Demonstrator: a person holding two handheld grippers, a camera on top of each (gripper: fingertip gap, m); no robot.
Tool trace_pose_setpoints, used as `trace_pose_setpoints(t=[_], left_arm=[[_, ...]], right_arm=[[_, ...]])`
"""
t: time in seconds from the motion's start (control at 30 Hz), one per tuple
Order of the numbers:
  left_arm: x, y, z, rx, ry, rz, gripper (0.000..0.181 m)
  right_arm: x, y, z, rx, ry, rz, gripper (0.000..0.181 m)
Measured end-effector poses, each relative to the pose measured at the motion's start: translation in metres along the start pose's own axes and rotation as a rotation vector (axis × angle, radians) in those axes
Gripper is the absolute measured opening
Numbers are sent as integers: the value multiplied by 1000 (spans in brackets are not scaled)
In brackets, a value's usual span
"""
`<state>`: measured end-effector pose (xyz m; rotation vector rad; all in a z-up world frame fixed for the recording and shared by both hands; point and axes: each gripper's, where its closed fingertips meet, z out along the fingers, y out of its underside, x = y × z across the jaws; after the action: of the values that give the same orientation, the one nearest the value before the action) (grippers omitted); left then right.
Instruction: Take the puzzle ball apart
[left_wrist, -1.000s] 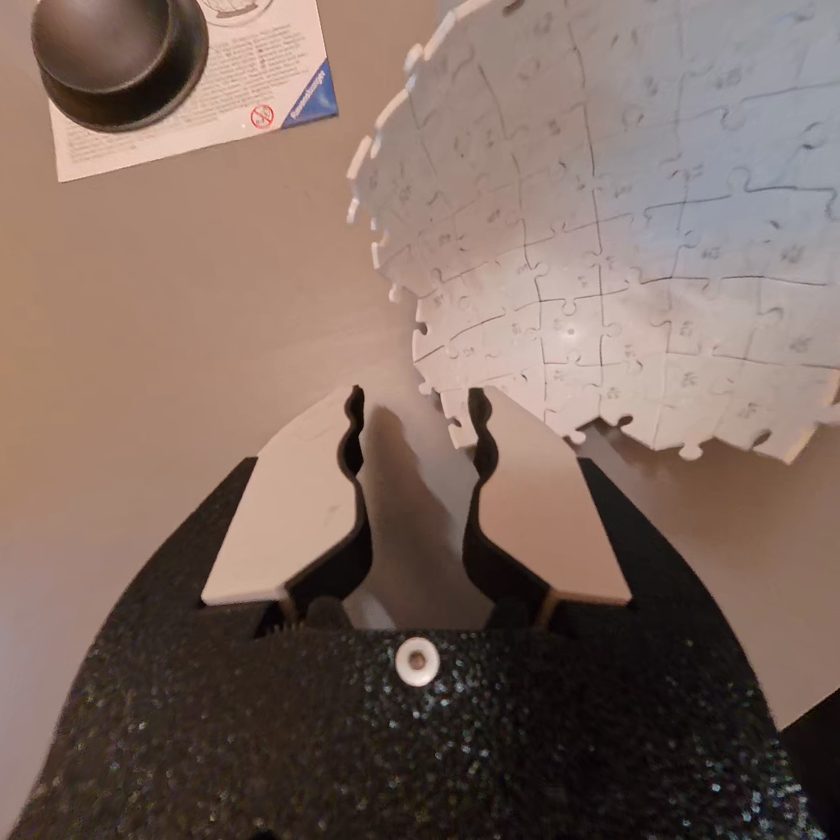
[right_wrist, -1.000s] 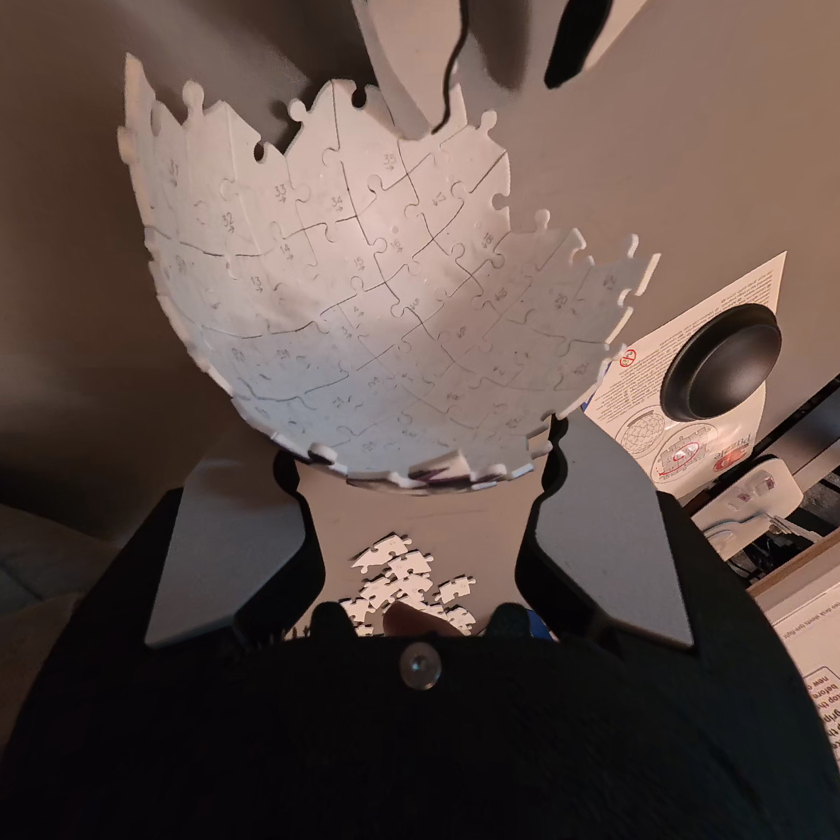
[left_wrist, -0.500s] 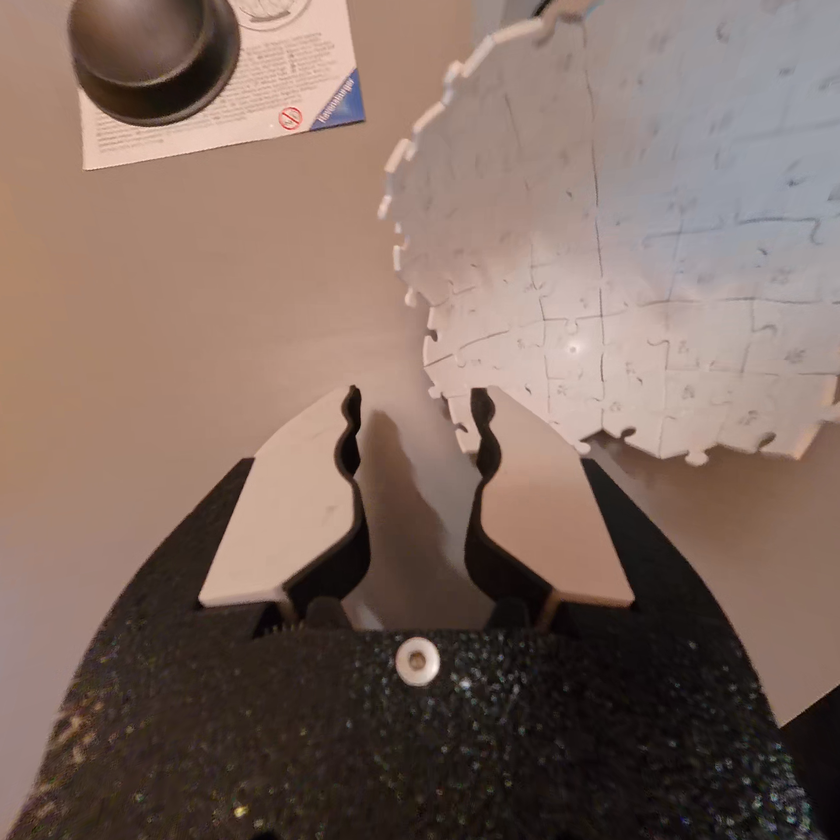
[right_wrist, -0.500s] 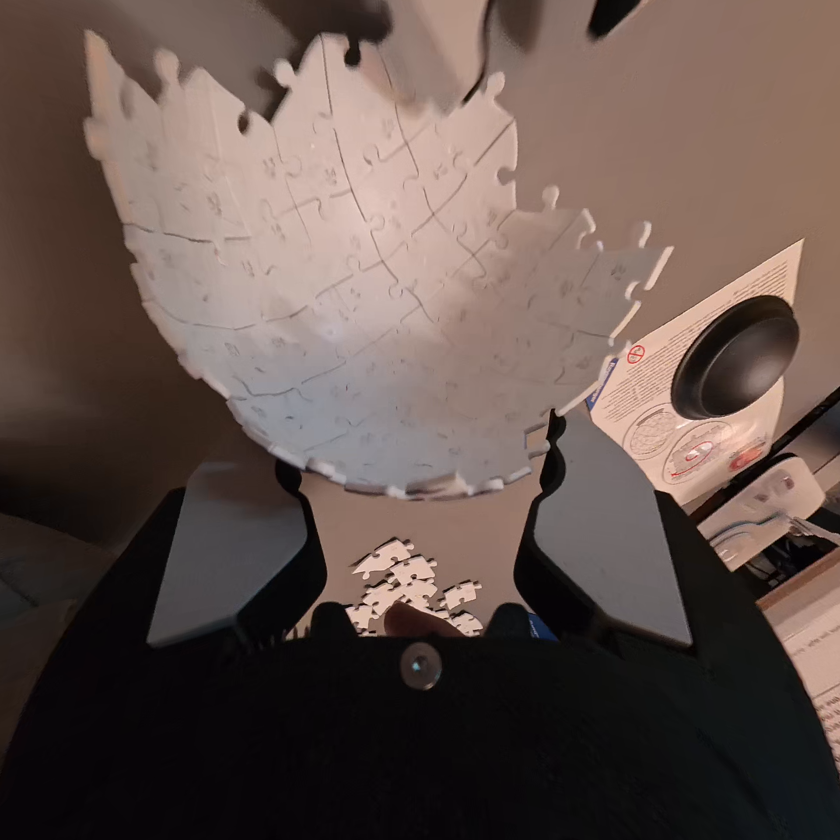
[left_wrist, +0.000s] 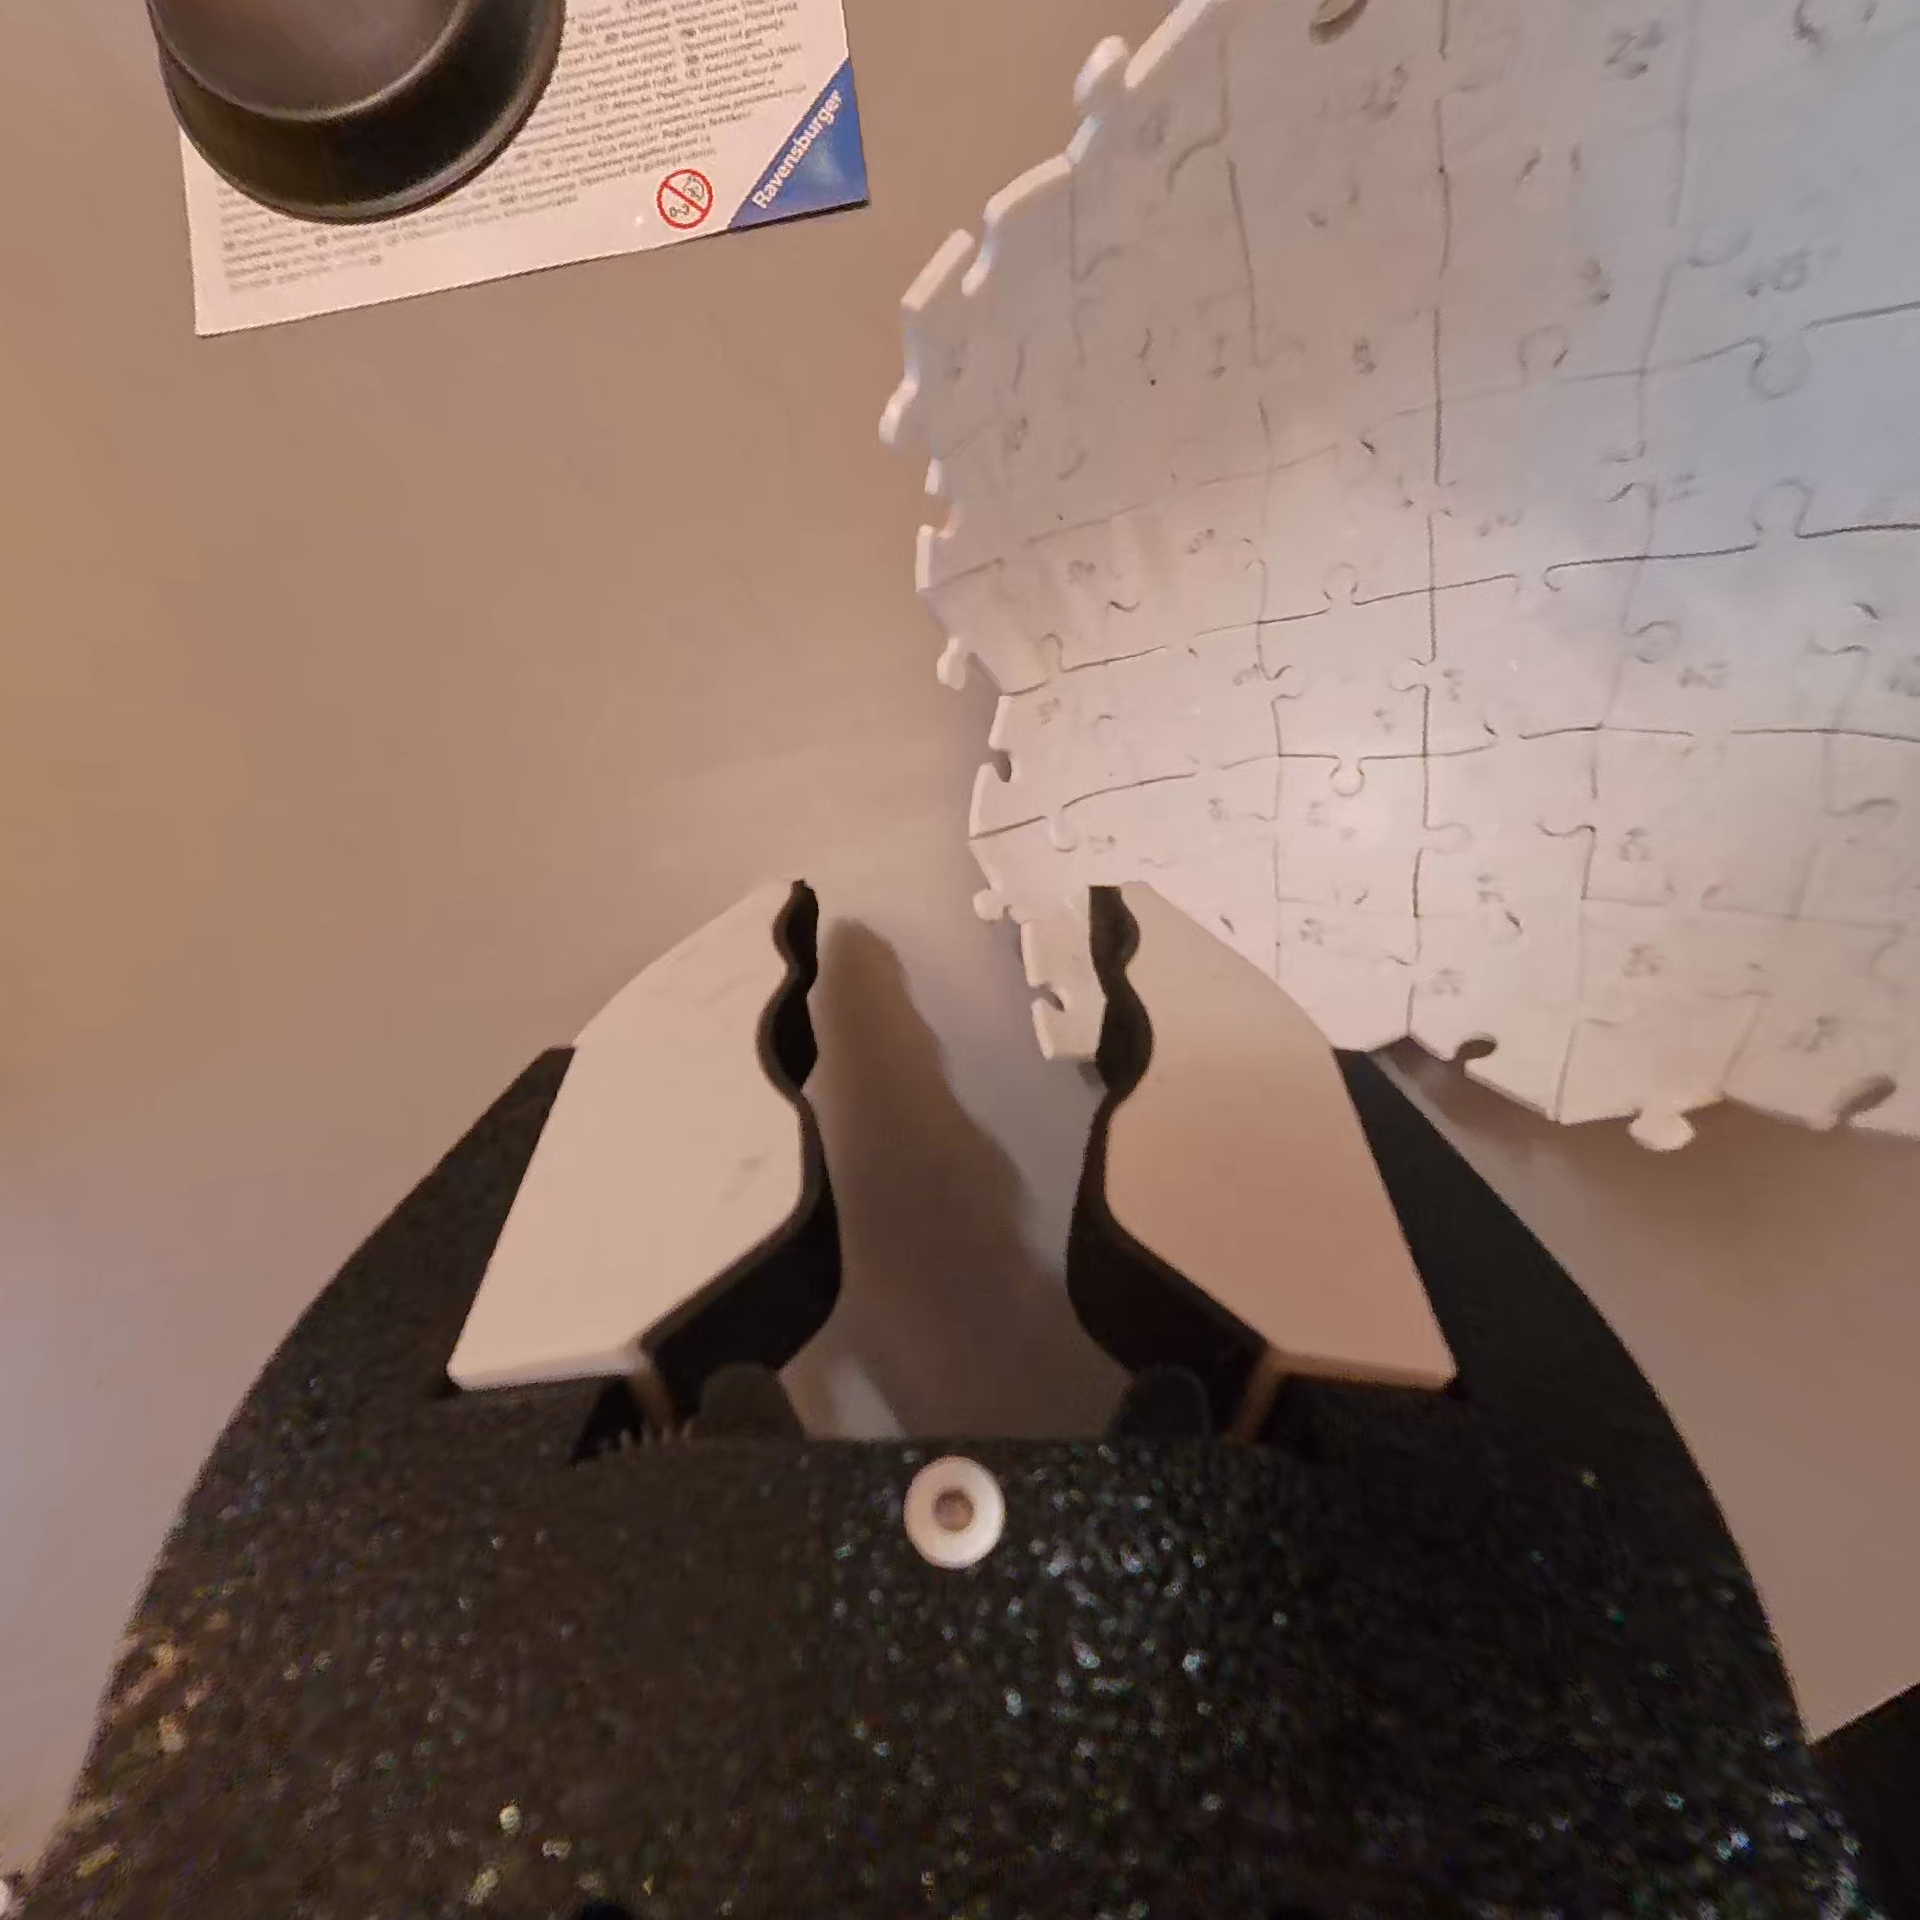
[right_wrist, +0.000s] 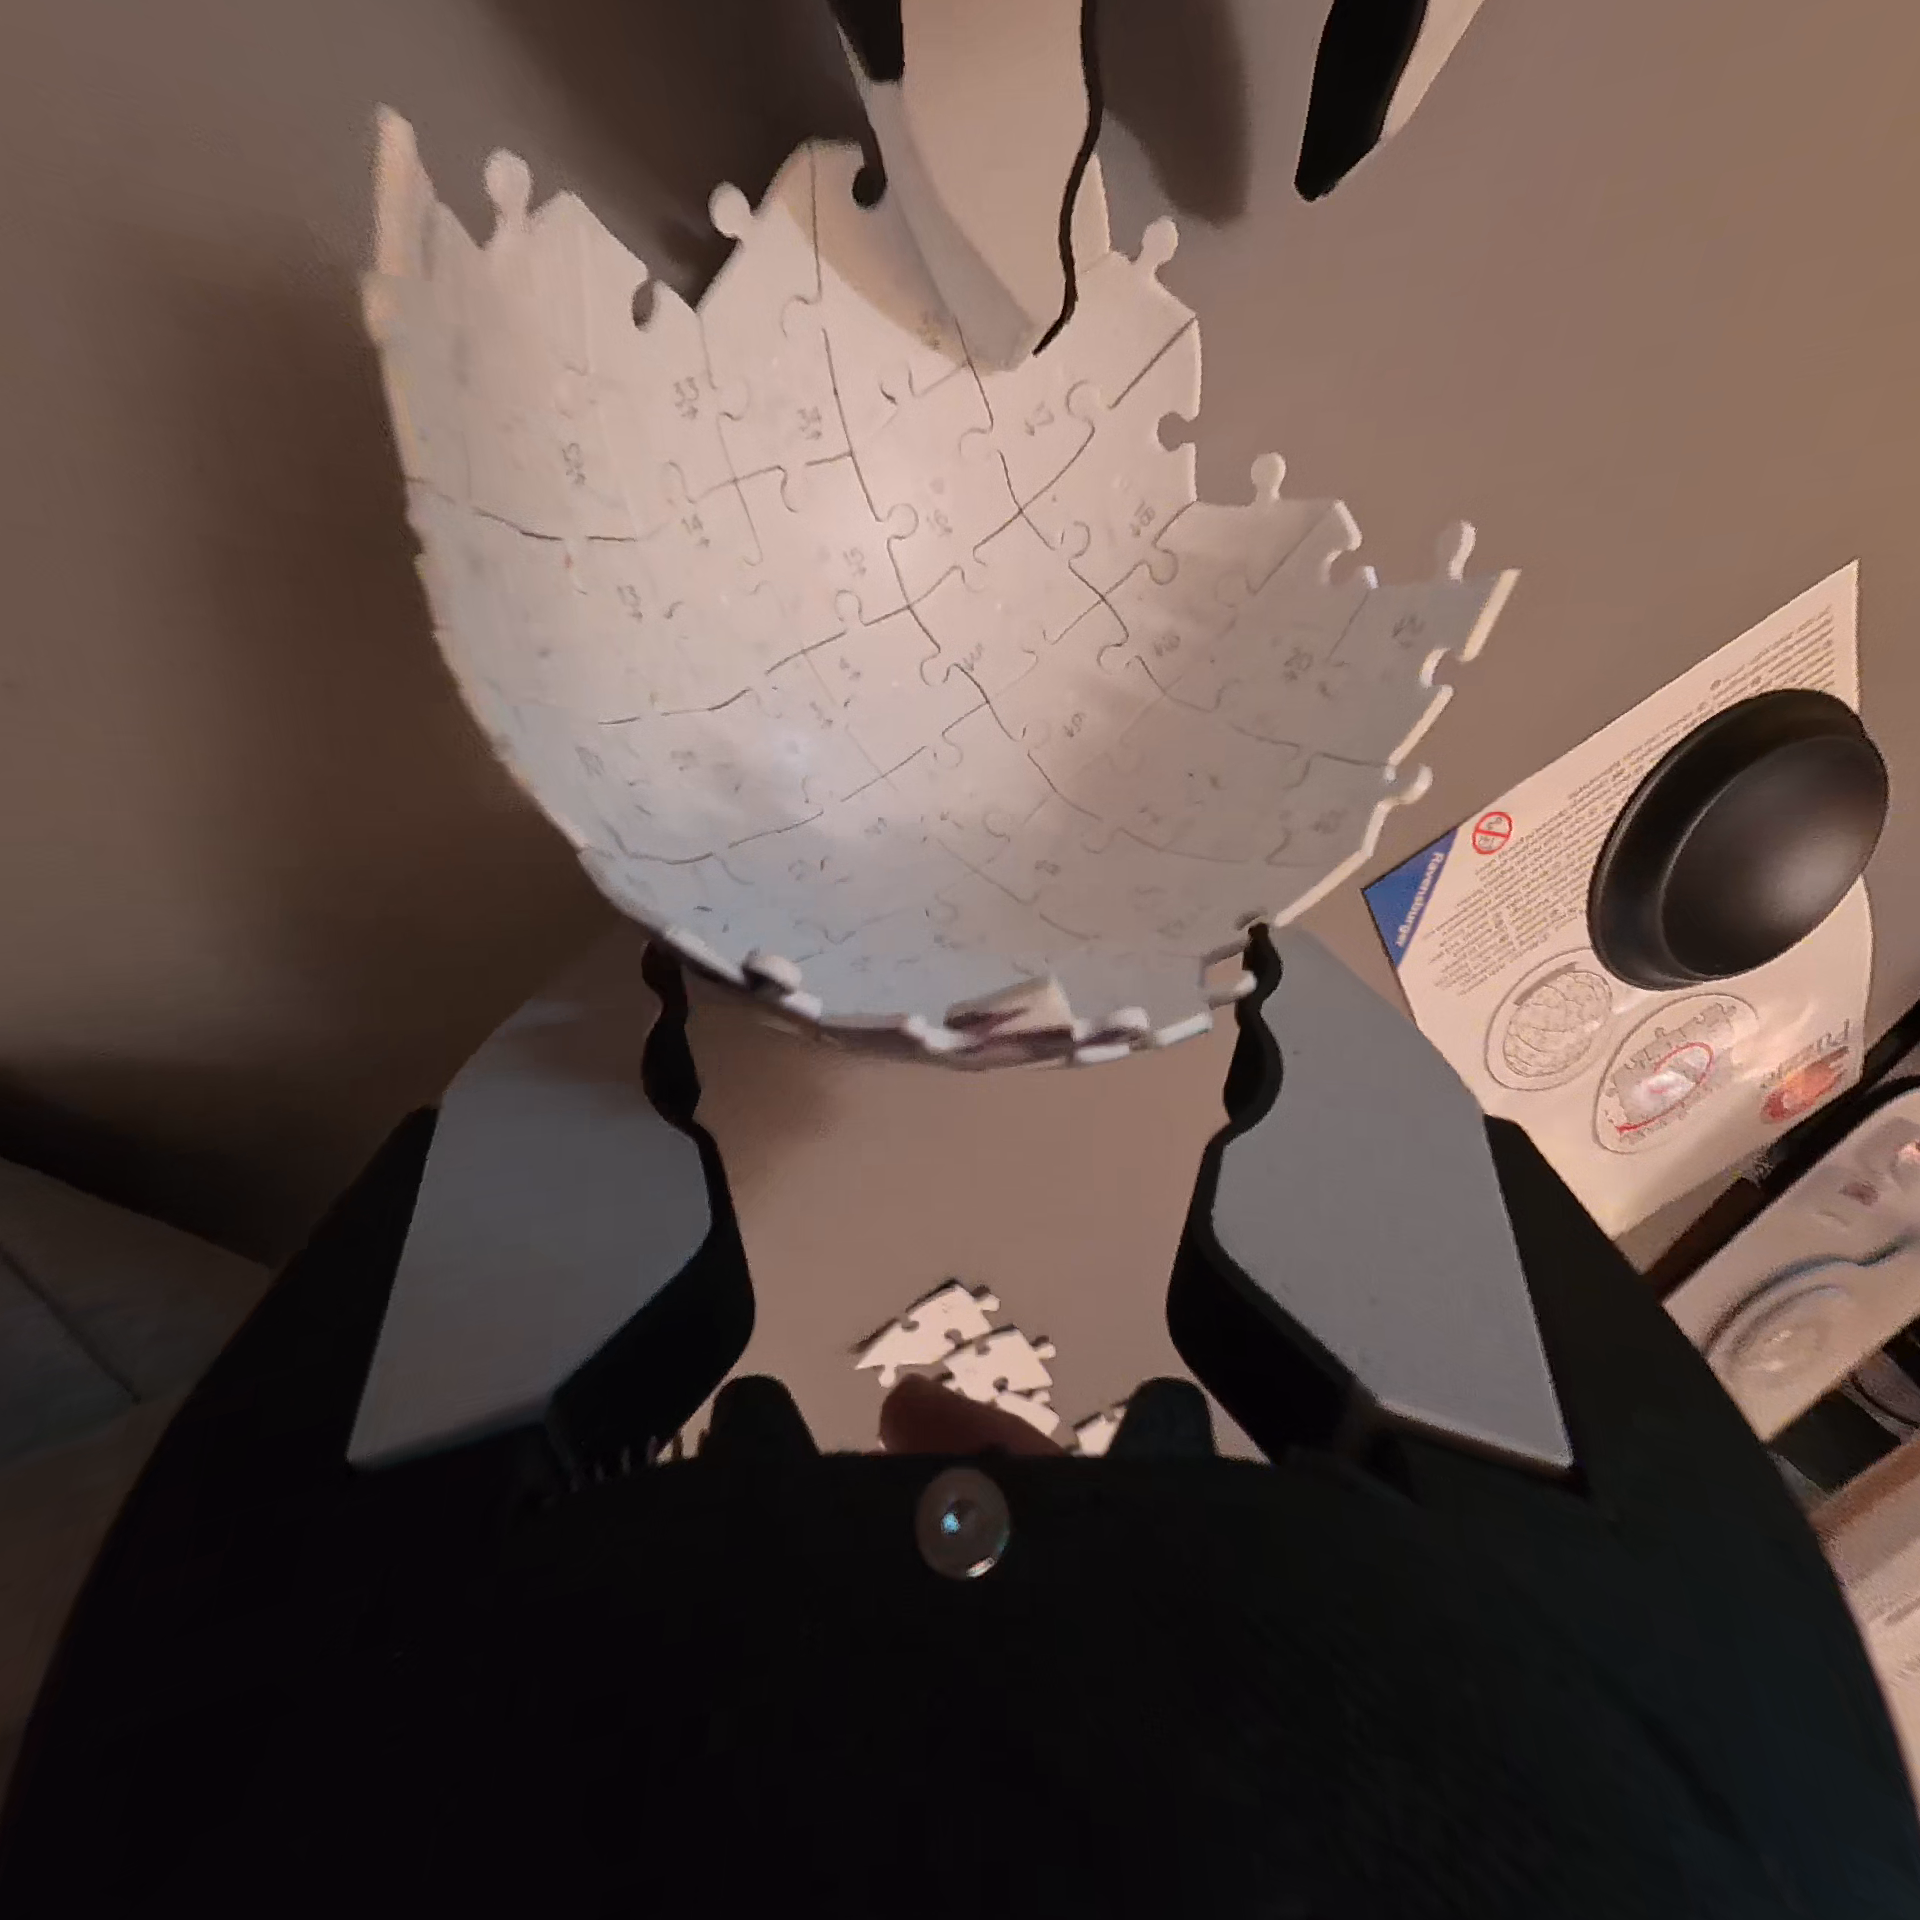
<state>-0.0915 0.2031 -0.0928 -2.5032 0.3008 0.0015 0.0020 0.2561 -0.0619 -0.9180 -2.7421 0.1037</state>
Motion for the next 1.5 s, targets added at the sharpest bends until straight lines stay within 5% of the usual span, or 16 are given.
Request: trace_pose_setpoints(t=[0.33,0.53,0.83,1.5], left_arm=[[-1,6,2,-27,5,-4,53],[-8,7,2,-8,11,-39,52],[-11,11,6,-4,29,-61,50],[-18,6,-10,54,75,-113,56]], right_arm=[[-12,-3,-5,388,73,143,111],[15,-29,12,645,410,232,112],[22,-65,10,804,547,125,120],[13,-81,-5,769,864,-163,116]])
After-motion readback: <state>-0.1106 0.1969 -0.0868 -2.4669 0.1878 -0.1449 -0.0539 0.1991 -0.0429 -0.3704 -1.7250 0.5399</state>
